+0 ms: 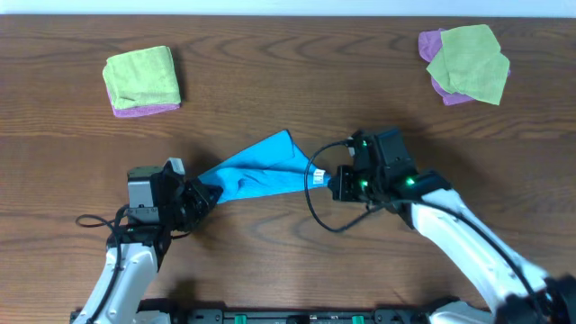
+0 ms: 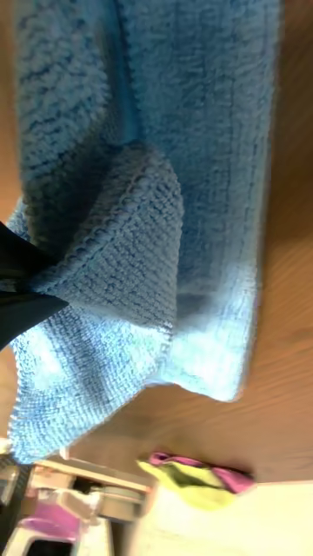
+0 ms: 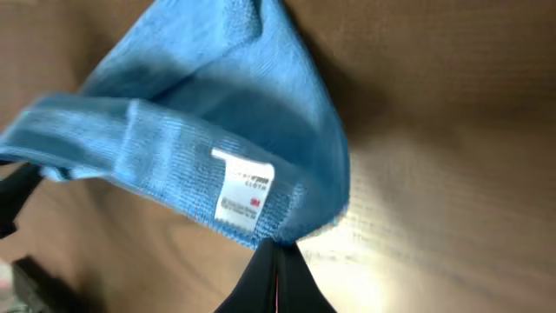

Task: Fold the cloth

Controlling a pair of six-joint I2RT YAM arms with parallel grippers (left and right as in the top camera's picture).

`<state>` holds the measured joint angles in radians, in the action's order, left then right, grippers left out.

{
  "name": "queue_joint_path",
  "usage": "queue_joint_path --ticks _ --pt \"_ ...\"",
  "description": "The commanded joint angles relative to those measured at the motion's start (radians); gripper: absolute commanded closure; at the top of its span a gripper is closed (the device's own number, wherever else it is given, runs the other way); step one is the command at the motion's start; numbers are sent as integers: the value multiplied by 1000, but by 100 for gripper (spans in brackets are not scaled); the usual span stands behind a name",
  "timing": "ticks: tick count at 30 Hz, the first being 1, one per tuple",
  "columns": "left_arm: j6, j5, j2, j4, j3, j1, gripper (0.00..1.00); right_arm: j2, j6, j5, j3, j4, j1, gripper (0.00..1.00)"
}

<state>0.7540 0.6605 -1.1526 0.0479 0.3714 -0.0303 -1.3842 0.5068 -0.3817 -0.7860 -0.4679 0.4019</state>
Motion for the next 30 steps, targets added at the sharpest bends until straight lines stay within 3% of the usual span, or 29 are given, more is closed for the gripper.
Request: queue_joint_path --ticks 1,11,19,20,22,23,25,30 --pt "-60 113 7 48 39 -4 94 85 -26 -14 2 -63 19 99" --pt "-179 272 11 280 42 -3 94 188 -78 -11 3 -299 19 99" --pt "-251 371 11 363 61 -3 94 188 -127 -11 3 -413 19 99" --pt "-263 377 10 376 70 -3 89 190 -140 -11 3 -414 19 98" --pt "-282 381 11 399 90 -3 68 194 -166 -11 2 -399 19 98" --pt "-294 380 11 417 106 -3 55 198 -180 -11 2 -386 19 94" --pt "-316 378 10 439 133 -3 43 208 -193 -13 2 -362 19 83" --pt "-325 372 10 454 182 -3 40 239 -206 -54 1 -348 19 62"
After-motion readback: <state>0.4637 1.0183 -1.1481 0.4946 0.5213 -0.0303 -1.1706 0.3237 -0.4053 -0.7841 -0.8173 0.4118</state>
